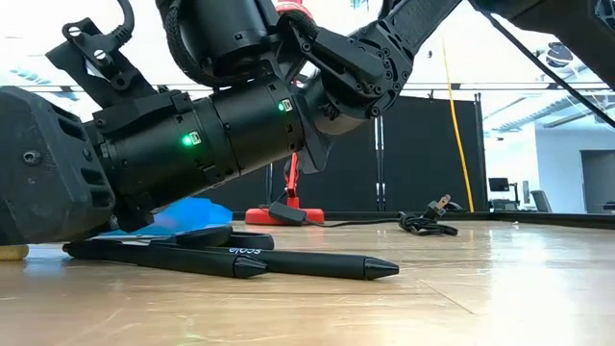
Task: Pick & place school supplies into a supply box
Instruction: Put the yellow pen into the blue supply box
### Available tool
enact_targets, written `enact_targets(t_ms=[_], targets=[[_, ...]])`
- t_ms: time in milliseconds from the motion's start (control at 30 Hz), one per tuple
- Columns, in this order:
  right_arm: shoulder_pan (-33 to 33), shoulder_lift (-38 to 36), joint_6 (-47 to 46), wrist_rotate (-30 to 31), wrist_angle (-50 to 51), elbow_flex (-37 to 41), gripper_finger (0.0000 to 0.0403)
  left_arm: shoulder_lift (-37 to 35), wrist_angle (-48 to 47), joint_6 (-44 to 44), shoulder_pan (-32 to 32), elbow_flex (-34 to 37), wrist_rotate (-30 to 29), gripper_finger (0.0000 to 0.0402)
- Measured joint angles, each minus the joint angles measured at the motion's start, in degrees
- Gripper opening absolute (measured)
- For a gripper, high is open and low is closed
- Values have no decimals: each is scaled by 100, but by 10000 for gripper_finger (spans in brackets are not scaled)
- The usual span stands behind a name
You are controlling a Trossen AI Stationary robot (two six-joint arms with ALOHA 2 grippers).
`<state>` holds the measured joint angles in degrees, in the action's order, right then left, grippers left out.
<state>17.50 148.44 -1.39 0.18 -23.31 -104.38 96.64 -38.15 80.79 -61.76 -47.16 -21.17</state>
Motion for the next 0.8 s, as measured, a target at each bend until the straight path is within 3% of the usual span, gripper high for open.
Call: enact_targets(t_ms=[233, 400, 600, 800], targets=[[10, 0, -9, -28, 2, 2, 119, 0, 11, -71, 0, 0, -63, 66], [-124, 20, -52, -88, 66, 8, 150, -2, 38, -99, 0, 3, -122, 61], [-216, 20, 240, -215, 48, 9, 156, -2, 40, -102, 0, 7, -146, 65], [-243, 244, 251, -497, -245, -2, 120, -2, 54, -171, 0, 7, -247, 66]])
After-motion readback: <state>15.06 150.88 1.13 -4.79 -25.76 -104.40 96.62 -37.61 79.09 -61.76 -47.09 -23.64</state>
